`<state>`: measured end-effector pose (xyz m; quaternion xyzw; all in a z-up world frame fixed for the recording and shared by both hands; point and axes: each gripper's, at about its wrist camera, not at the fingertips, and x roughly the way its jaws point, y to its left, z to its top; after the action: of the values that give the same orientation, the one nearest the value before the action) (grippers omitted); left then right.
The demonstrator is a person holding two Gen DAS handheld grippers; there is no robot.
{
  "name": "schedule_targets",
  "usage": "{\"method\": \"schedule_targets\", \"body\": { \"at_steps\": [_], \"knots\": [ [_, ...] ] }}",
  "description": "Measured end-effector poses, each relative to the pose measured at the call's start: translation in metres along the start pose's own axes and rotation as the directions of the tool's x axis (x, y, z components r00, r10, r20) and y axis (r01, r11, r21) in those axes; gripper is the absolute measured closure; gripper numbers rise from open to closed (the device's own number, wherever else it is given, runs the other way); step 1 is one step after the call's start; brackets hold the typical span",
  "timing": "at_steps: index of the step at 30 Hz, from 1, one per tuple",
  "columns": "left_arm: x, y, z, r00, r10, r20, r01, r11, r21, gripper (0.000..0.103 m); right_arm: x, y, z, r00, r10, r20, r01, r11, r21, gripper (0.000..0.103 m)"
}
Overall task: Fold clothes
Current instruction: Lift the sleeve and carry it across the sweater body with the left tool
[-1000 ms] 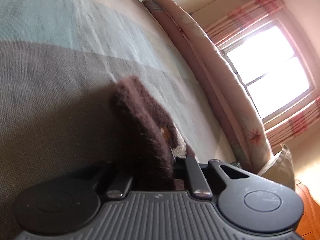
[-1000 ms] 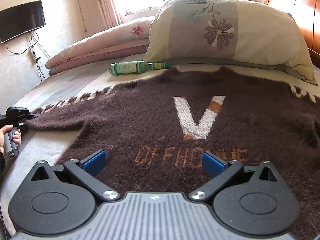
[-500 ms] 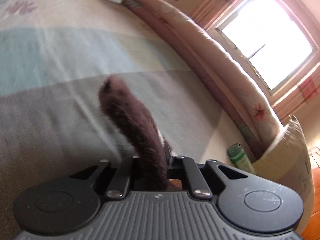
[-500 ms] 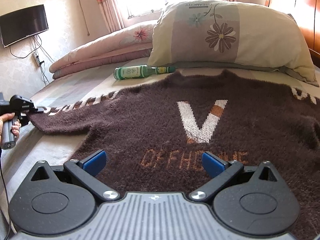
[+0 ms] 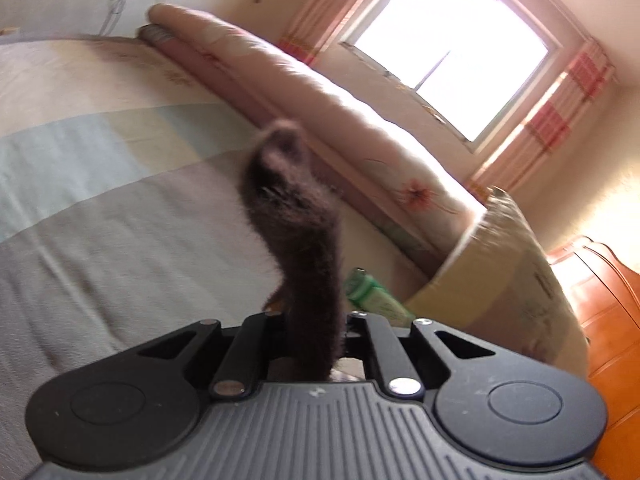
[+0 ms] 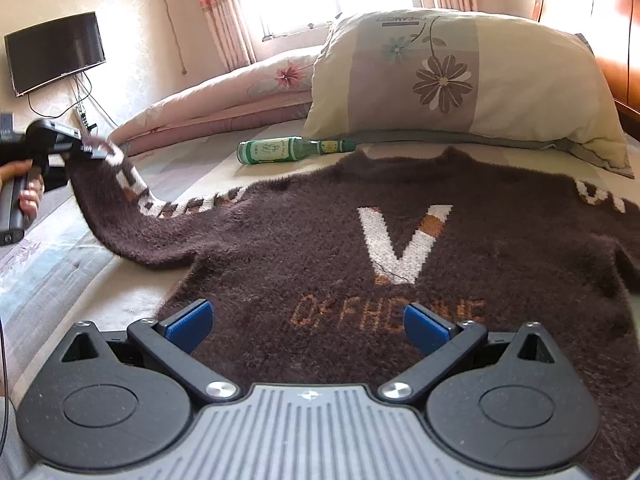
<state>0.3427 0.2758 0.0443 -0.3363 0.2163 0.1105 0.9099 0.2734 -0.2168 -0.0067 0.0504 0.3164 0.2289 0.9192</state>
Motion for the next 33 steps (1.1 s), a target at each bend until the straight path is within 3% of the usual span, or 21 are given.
{"method": "schedule_targets", "body": {
  "at_steps": [11, 17, 24, 33],
  "knots": [
    [0.013, -0.080, -0.018, 0.997, -0.063, -0.045, 0.068, 0.989, 0.134, 0.095, -0.030, -0.023, 0.000, 1.000, -0.004, 0.030, 0.002, 0.998, 0.061, 0.000],
    [0.023, -0.118, -0.034, 0.994, -0.085, -0.062, 0.094, 0.982, 0.161, 0.095, -0.040, -0.032, -0.005, 0.999, 0.045, -0.013, -0.044, 0.997, 0.060, 0.000],
    [0.029, -0.156, -0.053, 0.991, -0.107, -0.083, 0.121, 0.972, 0.202, 0.095, -0.053, -0.031, -0.010, 0.997, 0.037, -0.065, -0.036, 0.999, 0.009, 0.000],
    [0.037, -0.199, -0.074, 0.983, -0.138, -0.125, 0.166, 0.952, 0.259, 0.095, -0.049, -0.026, -0.015, 0.988, -0.060, -0.145, 0.051, 0.997, -0.064, 0.000]
  ]
}}
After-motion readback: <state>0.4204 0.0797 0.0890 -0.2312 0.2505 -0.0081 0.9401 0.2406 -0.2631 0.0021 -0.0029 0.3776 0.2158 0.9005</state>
